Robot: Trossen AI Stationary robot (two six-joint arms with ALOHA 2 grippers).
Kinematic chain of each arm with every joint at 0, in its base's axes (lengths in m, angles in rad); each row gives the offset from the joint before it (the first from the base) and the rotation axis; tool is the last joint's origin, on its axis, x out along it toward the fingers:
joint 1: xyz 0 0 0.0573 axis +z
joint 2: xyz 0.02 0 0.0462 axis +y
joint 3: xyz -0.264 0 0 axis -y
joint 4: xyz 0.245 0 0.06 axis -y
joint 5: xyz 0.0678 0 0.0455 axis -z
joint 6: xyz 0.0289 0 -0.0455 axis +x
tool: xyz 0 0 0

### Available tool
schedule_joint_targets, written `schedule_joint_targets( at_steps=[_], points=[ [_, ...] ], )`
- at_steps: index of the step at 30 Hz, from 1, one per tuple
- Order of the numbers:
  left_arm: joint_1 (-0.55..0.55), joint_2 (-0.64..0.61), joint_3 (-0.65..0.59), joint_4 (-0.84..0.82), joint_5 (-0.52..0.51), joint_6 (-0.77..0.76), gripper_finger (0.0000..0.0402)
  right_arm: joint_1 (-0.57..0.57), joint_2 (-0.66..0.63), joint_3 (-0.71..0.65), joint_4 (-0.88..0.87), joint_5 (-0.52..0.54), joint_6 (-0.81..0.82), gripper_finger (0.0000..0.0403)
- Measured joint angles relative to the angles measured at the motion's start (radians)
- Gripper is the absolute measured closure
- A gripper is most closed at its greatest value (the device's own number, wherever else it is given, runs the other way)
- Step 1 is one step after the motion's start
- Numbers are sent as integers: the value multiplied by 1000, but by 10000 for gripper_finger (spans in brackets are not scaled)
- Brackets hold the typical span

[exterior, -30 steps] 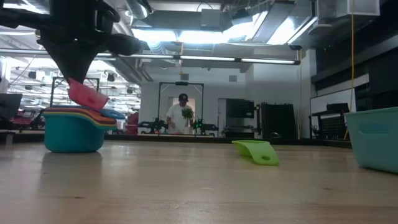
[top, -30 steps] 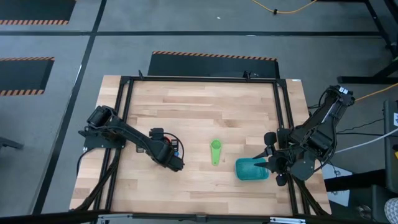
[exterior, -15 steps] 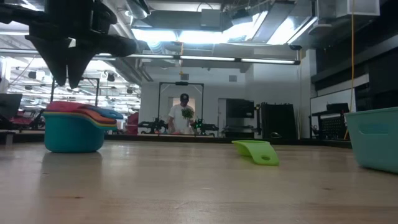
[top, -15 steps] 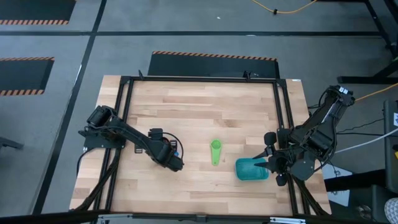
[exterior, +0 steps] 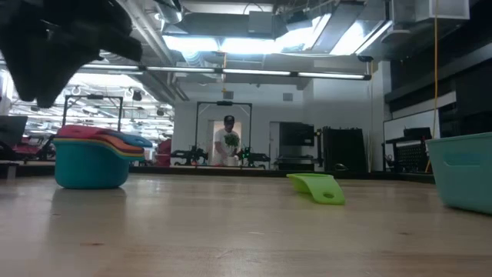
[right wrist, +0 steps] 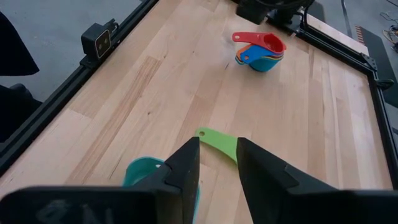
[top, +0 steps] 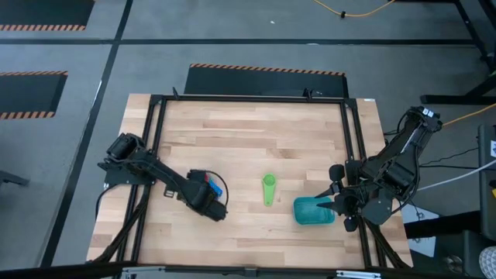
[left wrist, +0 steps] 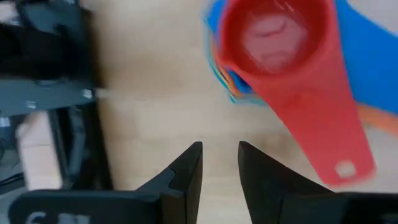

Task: Nest measuring cups in basket
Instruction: Stack the red measuring nest cup into the blue measuring nest cup

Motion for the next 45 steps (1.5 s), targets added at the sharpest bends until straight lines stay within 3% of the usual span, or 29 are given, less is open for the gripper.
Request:
schedule_joint_targets(
  at_steps=[7,16,32,45],
  points=[
    [-83,15,1,211,-16,-7,305,0,0,0,0,0,1,291],
    [-106,93,0,246,-11,-52,305,0,0,0,4,0,-1,291],
    [2,124,0,347,-93,-42,305,0,0,0,5,1,-5,291],
    [75,124,0,402,-94,96,305,0,0,0,4,1,-6,291]
  ],
)
